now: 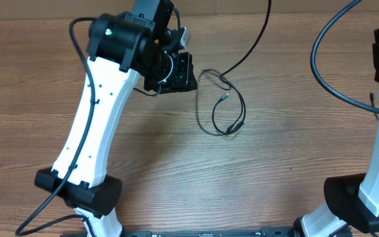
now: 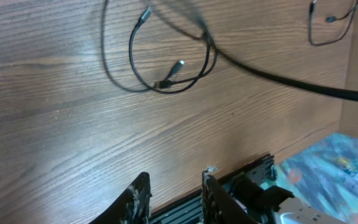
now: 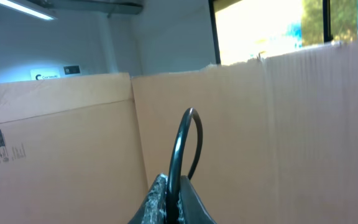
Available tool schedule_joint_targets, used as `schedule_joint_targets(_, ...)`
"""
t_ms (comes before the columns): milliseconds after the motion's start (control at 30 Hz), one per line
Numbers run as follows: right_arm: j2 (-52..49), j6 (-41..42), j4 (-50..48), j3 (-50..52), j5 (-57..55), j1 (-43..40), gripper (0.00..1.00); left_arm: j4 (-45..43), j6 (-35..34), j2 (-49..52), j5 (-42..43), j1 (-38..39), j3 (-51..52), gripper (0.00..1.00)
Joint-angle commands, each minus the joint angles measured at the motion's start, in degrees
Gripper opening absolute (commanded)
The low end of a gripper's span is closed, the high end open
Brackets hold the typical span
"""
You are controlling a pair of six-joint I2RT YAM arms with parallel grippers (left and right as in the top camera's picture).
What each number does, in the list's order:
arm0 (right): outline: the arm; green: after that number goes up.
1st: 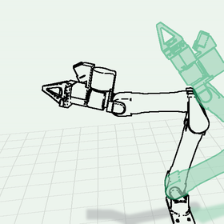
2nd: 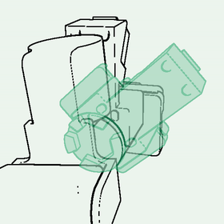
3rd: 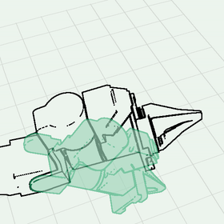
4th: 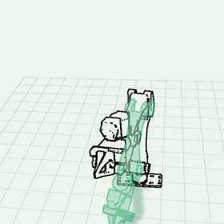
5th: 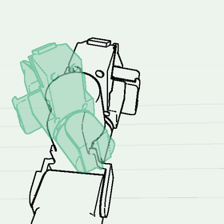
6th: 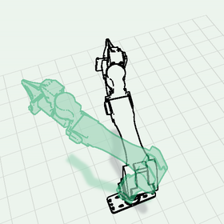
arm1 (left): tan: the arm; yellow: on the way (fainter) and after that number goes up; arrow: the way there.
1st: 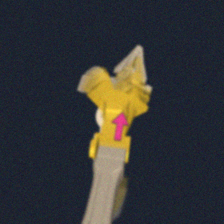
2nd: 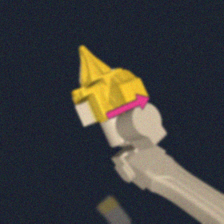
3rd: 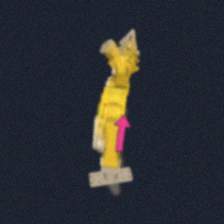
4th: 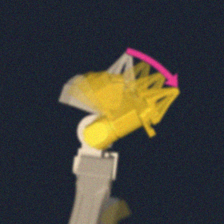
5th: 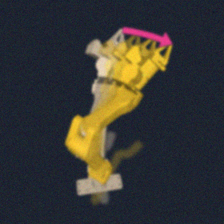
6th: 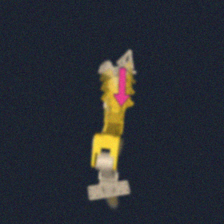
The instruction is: Untangle cables
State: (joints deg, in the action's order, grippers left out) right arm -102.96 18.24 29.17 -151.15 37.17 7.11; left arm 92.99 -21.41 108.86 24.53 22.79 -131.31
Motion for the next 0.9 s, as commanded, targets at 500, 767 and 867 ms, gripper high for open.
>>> schedule_joint_targets(500,2.7,14.8,-12.2,-1.6,-2.3,0.0,0.04,-11.8,5.2,4.6,5.8,6.4,-0.8,0.31)
schedule_joint_targets(767,2.7,14.9,-11.7,-1.6,-1.5,-0.1,0.04,-13.8,11.9,4.6,6.0,8.4,-0.8,0.26)
schedule_joint_targets(867,2.7,16.5,-11.8,-1.6,-1.5,-0.1,0.04,-14.6,13.4,4.6,6.8,8.4,-0.8,0.26)
